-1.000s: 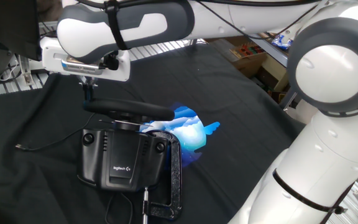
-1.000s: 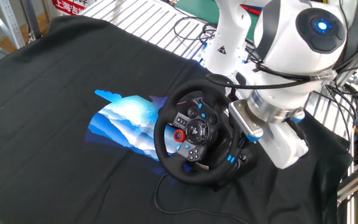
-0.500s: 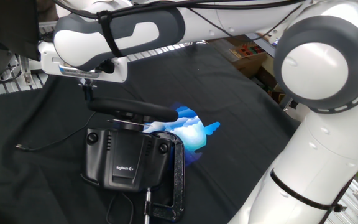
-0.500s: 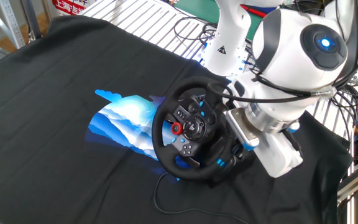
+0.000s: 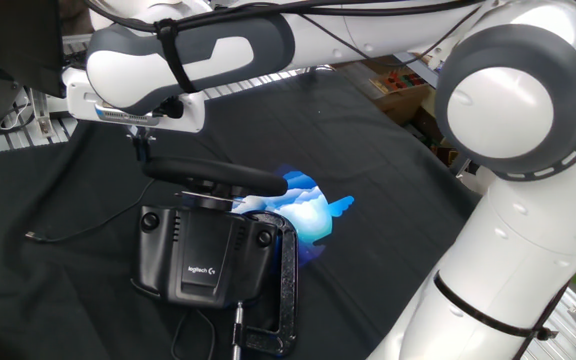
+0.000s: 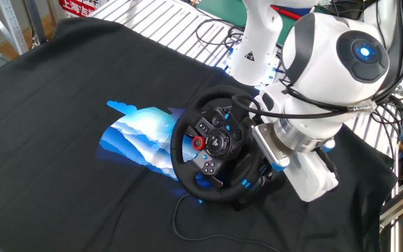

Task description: Rotate the steering wheel 90 degrees clockwise

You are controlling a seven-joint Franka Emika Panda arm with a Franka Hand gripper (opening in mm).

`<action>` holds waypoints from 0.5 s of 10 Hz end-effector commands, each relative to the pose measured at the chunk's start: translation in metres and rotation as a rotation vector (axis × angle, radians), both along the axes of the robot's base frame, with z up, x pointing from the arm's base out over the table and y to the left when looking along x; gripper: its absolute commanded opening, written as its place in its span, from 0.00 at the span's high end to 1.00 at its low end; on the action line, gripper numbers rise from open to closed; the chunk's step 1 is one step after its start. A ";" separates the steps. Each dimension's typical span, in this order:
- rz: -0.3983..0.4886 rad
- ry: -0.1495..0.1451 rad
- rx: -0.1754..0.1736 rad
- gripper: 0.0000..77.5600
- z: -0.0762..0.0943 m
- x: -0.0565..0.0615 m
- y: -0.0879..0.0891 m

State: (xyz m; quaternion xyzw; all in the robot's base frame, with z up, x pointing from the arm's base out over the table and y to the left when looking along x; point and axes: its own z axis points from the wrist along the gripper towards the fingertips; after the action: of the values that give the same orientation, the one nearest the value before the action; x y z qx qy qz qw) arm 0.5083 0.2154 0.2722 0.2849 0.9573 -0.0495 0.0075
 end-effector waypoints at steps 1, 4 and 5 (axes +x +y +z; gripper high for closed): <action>-0.007 0.010 -0.006 0.98 -0.004 0.000 -0.005; -0.008 0.027 -0.004 0.98 -0.006 0.009 -0.008; -0.005 0.038 -0.006 0.98 -0.005 0.012 -0.007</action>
State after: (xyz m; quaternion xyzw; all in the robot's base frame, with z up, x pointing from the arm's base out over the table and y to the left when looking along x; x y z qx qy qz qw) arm 0.5136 0.2134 0.2704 0.2850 0.9572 -0.0500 0.0037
